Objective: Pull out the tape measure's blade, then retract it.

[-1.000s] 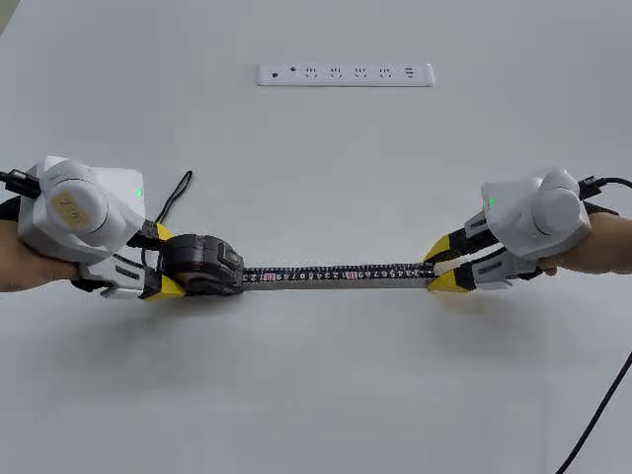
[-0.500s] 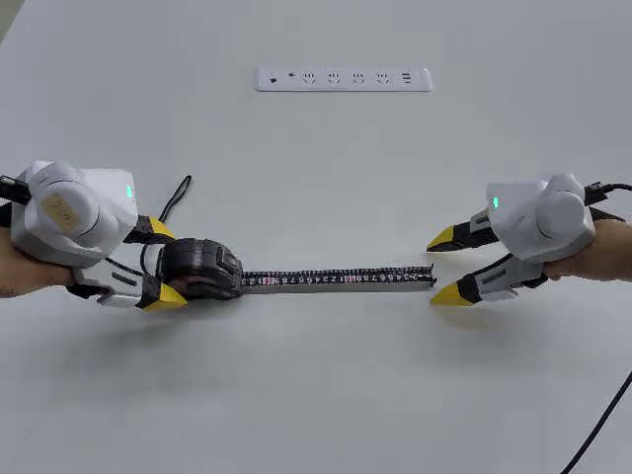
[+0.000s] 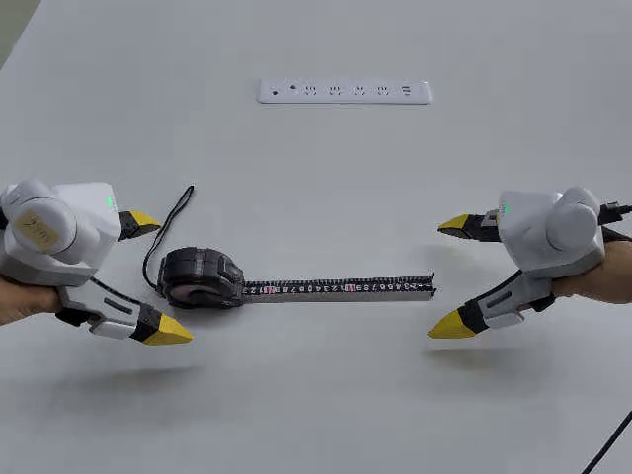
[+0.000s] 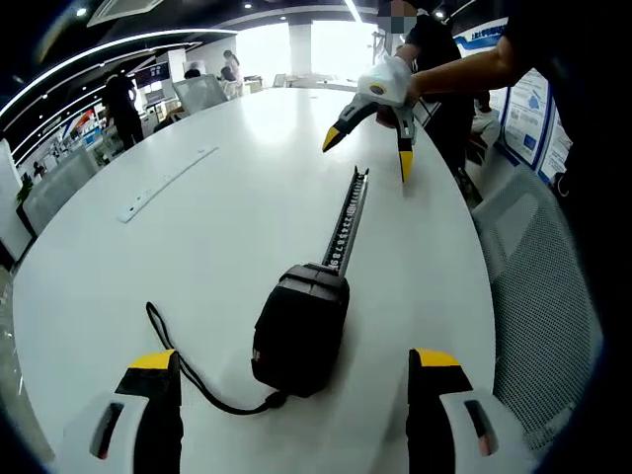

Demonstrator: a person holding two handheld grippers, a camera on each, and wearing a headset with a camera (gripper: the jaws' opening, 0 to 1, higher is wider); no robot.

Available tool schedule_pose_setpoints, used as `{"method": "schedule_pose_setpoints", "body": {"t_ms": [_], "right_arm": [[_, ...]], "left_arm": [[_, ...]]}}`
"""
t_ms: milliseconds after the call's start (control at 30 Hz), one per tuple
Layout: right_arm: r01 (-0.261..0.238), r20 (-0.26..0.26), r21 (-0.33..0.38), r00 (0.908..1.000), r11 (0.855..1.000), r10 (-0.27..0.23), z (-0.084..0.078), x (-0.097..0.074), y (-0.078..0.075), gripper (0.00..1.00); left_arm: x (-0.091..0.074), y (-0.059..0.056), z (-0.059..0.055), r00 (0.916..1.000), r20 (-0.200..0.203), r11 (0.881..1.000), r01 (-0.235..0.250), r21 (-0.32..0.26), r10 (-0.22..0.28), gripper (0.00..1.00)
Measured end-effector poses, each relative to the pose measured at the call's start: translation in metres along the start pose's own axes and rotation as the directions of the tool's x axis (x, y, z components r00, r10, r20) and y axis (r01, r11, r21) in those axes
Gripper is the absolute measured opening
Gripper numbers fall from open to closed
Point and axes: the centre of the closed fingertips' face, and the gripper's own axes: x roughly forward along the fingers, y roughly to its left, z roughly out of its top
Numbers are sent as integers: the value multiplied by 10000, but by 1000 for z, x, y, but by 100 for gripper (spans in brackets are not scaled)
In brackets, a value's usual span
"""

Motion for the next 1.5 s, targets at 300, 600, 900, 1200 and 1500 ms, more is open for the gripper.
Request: {"method": "schedule_pose_setpoints", "body": {"t_ms": [300,600,900,1200,1500], "right_arm": [[661,417,680,9967,9955,-690,5,-10,-1,100],[1205,524,1116,9905,9864,-1270,8,-21,7,100],[1856,815,1634,9762,9689,-2008,17,-33,15,100],[2265,1025,2095,9624,9512,-2517,20,-40,31,100],[2686,1171,2541,9450,9291,-3052,23,-44,43,99]], "left_arm": [[-9,0,4,9977,478,9975,-446,-540,472,100],[-20,-3,9,9880,1031,9868,-1013,-1263,1146,100],[-34,-10,11,9735,1385,9698,-1544,-1887,1820,100],[-45,-23,13,9507,1821,9452,-2000,-2581,2509,100],[-50,-32,8,9389,1827,9263,-2296,-2987,2916,100]]}}
